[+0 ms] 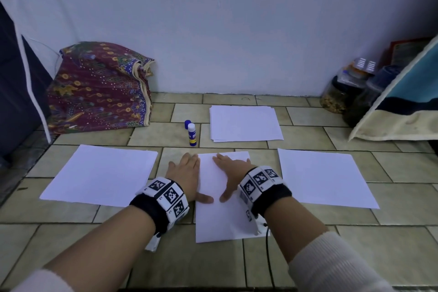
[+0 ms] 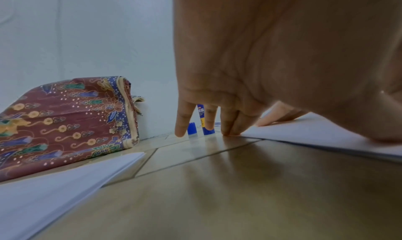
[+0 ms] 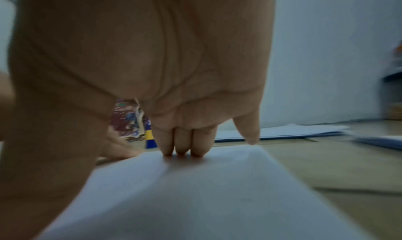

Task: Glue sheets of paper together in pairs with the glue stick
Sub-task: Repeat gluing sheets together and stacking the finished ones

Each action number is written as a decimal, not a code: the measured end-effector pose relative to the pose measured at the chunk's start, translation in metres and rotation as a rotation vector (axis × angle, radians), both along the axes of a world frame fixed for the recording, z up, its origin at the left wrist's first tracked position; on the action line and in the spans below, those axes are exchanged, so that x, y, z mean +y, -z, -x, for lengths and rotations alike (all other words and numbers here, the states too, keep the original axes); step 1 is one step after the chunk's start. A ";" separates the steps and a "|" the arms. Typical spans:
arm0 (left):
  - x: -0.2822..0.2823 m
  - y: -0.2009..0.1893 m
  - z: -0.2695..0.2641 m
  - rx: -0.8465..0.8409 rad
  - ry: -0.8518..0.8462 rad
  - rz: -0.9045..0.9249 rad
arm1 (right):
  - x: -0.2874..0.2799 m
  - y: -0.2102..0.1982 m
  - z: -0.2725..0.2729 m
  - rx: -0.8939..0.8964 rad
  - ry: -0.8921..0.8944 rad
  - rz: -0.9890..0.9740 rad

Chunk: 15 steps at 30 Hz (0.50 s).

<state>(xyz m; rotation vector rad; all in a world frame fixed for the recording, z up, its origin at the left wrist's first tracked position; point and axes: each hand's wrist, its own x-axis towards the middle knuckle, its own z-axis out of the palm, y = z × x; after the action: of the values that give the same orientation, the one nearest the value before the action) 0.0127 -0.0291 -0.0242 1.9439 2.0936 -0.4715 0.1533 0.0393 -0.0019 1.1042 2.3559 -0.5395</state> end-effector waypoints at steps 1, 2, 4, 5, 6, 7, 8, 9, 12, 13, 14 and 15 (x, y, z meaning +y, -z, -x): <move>0.000 0.001 0.000 0.001 -0.004 -0.001 | 0.004 -0.001 -0.008 0.013 0.046 0.018; -0.001 0.002 0.001 0.002 -0.005 0.001 | 0.008 -0.001 -0.017 0.024 0.091 0.032; -0.001 0.003 0.001 0.002 -0.003 0.014 | 0.015 -0.002 -0.032 0.042 0.161 0.041; -0.001 0.003 0.002 -0.001 -0.004 0.020 | 0.018 -0.002 -0.037 0.045 0.186 0.036; -0.001 0.003 0.002 -0.004 -0.008 0.022 | 0.019 -0.003 -0.039 0.044 0.196 0.025; -0.001 0.003 0.002 -0.009 -0.012 0.022 | 0.019 -0.004 -0.039 0.035 0.196 0.004; -0.002 0.003 0.003 -0.017 -0.014 0.022 | 0.019 -0.003 -0.037 0.024 0.192 -0.024; -0.002 0.002 0.003 -0.021 -0.014 0.028 | 0.017 -0.002 -0.033 0.014 0.195 -0.057; -0.003 -0.005 0.003 0.001 -0.005 0.058 | 0.009 0.005 -0.024 -0.006 0.265 -0.196; -0.003 -0.010 0.002 0.017 -0.007 0.058 | 0.003 0.005 -0.021 -0.022 0.291 -0.258; -0.002 -0.014 0.000 0.036 -0.007 0.038 | -0.005 0.004 -0.018 -0.040 0.300 -0.312; -0.001 -0.019 -0.001 0.057 0.003 0.001 | -0.011 0.004 -0.015 -0.045 0.288 -0.344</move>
<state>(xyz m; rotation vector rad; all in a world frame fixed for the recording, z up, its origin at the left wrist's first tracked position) 0.0140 -0.0296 -0.0047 1.9550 2.1250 -0.5344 0.1687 0.0282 -0.0059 1.6080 2.3179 -0.2026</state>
